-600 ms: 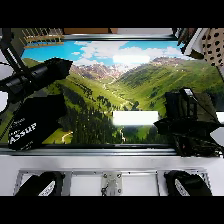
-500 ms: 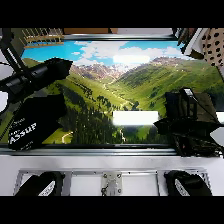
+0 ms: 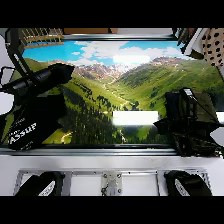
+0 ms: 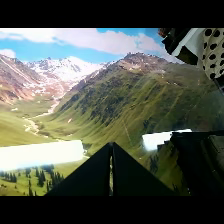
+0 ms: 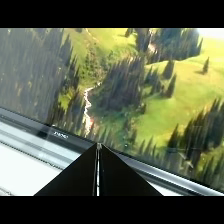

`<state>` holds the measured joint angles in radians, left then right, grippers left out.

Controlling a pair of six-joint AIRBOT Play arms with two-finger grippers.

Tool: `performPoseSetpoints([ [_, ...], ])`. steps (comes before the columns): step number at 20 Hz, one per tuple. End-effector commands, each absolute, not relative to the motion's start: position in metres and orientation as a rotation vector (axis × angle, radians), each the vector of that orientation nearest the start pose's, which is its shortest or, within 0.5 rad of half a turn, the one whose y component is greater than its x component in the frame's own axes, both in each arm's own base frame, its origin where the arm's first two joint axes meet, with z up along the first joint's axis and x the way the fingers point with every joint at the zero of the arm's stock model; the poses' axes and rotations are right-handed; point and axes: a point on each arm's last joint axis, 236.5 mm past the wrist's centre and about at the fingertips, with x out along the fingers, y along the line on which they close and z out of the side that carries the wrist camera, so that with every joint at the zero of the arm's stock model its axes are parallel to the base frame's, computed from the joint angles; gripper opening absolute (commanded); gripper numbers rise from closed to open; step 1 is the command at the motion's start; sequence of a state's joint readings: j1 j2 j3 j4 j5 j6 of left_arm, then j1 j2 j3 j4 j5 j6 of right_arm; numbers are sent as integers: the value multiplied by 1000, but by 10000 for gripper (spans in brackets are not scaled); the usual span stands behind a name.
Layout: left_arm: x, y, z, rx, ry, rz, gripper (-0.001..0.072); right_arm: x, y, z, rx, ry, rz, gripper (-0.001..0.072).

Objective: Fold the clothes and pants, and hang the long-sleeved shirts on hangers.

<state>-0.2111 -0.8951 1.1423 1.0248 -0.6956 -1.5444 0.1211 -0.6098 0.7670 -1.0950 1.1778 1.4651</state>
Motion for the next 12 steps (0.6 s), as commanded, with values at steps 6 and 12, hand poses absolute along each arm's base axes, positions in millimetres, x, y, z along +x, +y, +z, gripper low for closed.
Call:
performPoseSetpoints([
  [6, 404, -135, 262, -438, 396, -384, 7, 246, 130, 94, 237, 1001, 468, 13],
  [12, 408, -5, 154, -100, 727, -44, 702, 246, 130, 94, 236, 1001, 468, 14],
])
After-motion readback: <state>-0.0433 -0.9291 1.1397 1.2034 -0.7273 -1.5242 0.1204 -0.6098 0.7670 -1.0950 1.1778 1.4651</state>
